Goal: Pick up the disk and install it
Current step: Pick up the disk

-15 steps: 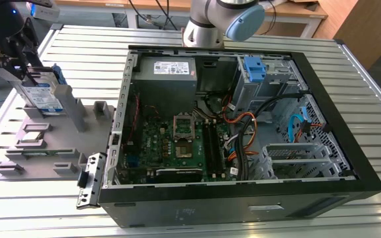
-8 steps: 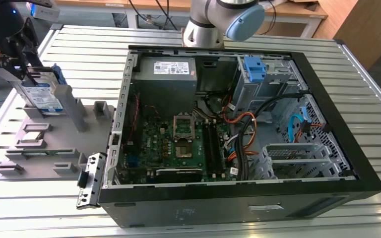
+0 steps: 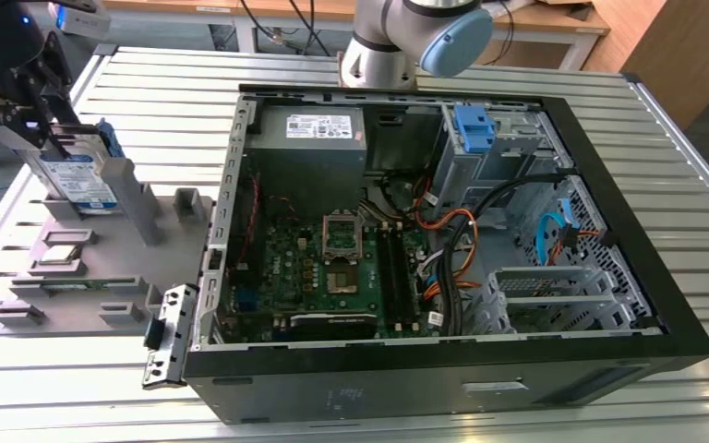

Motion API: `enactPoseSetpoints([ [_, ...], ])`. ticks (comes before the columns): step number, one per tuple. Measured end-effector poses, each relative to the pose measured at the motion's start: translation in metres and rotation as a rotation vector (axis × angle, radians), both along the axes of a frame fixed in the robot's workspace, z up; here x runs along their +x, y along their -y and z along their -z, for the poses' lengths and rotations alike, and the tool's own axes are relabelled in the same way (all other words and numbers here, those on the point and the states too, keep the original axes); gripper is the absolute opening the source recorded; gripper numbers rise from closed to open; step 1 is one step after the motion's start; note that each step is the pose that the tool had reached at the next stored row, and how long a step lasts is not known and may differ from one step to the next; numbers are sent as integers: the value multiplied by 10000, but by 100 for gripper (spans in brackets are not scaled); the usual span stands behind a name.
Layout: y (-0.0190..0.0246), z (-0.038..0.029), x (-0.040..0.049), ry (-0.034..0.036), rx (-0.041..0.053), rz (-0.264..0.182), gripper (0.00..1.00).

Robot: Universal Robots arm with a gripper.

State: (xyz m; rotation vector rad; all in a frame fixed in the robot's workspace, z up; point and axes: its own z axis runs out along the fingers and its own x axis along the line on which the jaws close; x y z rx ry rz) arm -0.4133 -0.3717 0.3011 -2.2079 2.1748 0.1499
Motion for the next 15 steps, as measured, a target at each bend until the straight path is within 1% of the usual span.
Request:
enactPoseSetpoints([
  [5,-2,-1,0,-2,-1,-1,56],
  [7,-13,5,0,1,2,0,56],
  [15,-13,5,0,1,2,0,56],
])
